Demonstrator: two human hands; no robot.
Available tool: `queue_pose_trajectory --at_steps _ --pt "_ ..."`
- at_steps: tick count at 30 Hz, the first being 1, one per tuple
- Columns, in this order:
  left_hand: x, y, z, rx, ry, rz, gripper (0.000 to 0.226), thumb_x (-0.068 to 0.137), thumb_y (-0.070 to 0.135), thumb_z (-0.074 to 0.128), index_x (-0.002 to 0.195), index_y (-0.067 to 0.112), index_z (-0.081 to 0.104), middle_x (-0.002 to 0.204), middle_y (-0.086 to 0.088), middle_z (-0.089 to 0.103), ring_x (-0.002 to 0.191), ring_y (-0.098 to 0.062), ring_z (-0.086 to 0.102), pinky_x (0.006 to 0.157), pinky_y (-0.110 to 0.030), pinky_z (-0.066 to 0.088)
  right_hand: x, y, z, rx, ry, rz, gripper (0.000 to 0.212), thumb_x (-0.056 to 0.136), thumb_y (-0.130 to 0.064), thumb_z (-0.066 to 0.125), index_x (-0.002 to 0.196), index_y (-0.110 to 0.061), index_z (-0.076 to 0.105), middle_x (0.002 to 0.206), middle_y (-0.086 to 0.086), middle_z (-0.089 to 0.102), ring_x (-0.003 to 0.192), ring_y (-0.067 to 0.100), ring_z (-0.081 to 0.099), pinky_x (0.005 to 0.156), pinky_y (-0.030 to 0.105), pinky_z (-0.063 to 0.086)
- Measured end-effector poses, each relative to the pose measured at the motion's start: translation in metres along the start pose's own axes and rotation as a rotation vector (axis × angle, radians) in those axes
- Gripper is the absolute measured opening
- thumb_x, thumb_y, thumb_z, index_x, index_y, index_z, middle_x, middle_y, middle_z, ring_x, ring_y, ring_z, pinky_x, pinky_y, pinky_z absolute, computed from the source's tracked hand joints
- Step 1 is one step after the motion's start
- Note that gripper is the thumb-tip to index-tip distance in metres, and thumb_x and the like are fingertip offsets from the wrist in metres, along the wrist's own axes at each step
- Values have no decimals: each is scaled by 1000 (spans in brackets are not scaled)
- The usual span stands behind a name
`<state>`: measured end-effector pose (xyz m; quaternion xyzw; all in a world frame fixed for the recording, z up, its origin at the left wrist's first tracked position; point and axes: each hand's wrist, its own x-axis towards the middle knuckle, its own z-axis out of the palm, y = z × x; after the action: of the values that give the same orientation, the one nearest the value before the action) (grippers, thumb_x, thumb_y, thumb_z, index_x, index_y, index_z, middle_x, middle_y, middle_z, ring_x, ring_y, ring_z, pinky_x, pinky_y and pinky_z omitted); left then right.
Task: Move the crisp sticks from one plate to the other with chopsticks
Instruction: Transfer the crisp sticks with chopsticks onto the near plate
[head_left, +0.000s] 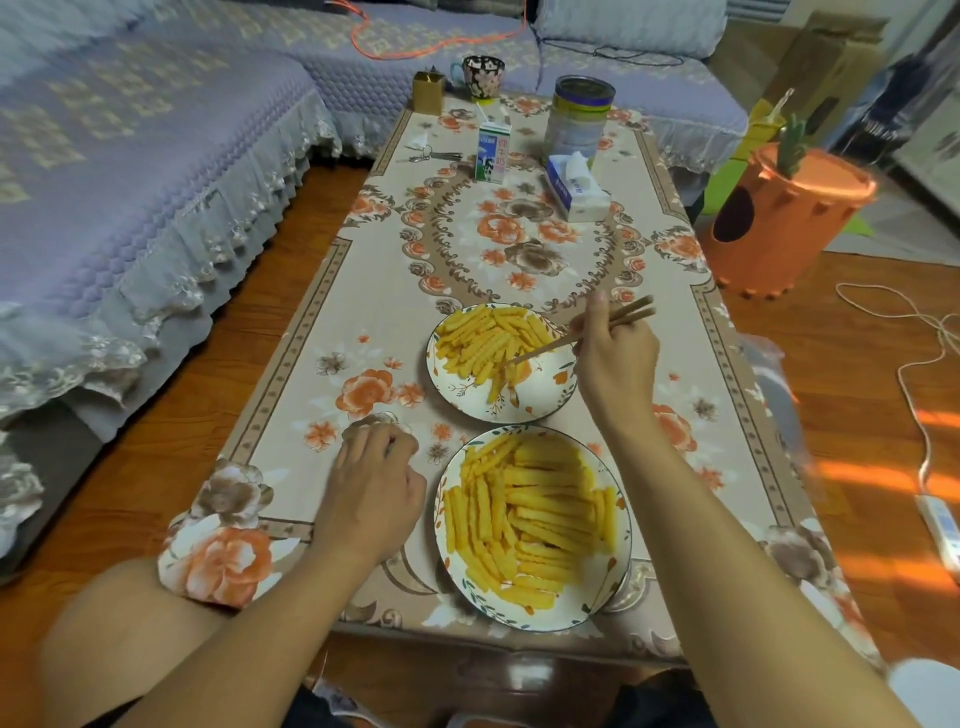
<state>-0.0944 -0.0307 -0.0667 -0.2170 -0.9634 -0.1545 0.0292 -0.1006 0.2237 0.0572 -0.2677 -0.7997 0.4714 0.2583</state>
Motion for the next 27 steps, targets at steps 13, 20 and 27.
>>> queue_pose_trajectory --at_steps 13,20,27 --pt "-1 0 2 -30 8 1 35 90 25 40 112 14 64 113 -1 56 111 -23 47 95 -42 48 20 3 -94 467 -21 264 51 111 -32 41 75 -4 65 44 -2 45 39 11 34 42 22 28" --pt "-1 0 3 -40 6 2 39 91 29 35 113 14 64 114 -1 55 113 -25 48 95 -44 47 2 20 -126 373 -287 171 53 110 -31 45 73 -2 68 53 16 45 44 20 33 48 31 23" --pt "-1 1 2 -38 7 4 38 91 27 37 114 14 64 115 -2 56 113 -25 47 95 -44 48 -8 41 -129 288 -389 158 52 108 -26 50 65 -12 75 72 23 53 48 18 32 48 29 21"
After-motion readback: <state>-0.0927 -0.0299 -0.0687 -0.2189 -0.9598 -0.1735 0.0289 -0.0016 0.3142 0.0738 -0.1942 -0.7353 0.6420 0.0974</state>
